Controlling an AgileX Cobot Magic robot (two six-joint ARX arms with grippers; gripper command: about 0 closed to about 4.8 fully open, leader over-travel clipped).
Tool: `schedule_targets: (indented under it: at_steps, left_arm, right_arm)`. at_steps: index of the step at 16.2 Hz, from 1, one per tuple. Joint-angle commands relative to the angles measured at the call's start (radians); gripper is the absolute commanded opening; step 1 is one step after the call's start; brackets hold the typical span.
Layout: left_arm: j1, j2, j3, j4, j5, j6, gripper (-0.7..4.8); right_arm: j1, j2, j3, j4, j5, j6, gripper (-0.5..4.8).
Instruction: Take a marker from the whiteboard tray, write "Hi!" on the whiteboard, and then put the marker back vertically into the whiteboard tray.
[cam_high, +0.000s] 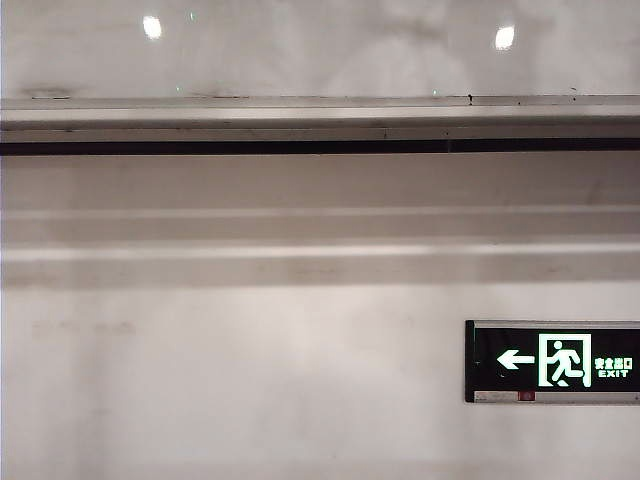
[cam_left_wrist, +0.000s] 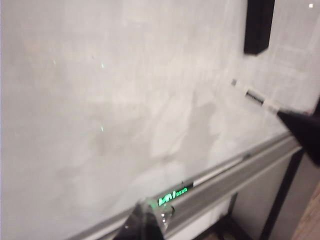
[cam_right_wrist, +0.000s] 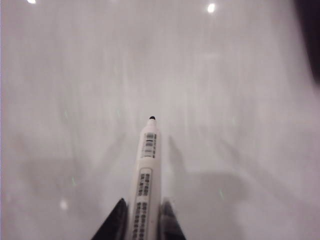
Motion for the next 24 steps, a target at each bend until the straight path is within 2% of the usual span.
schedule_targets:
  at_steps: [1,3,6,11,15,24]
  left_arm:
    - [0.000,-0.001,0.005,0.021,0.004,-0.002,-0.06]
    - [0.000,-0.001,0.005,0.021,-0.013,0.002,-0.06]
    - [0.000,0.000,0.004,0.053,-0.048,0.002,-0.06]
    - [0.000,0.000,0.004,0.061,-0.047,0.002,-0.06]
    - [0.000,0.000,0.004,0.061,-0.045,0.002,-0.06]
    - [0.000,0.000,0.004,0.051,-0.040,0.002,-0.06]
  right_arm:
    - [0.047,0.089,0.131,0.001,-0.003,-0.005,0.08]
    - [0.100,0.168,0.238,0.000,0.006,-0.044,0.07]
    - [0.211,0.287,0.391,-0.018,0.103,-0.191,-0.02]
    - [0.326,0.445,0.631,-0.116,0.265,-0.212,-0.02]
    - [0.328,0.495,0.706,-0.153,0.341,-0.236,-0.02]
    - [0.291,0.532,0.705,-0.161,0.343,-0.249,-0.02]
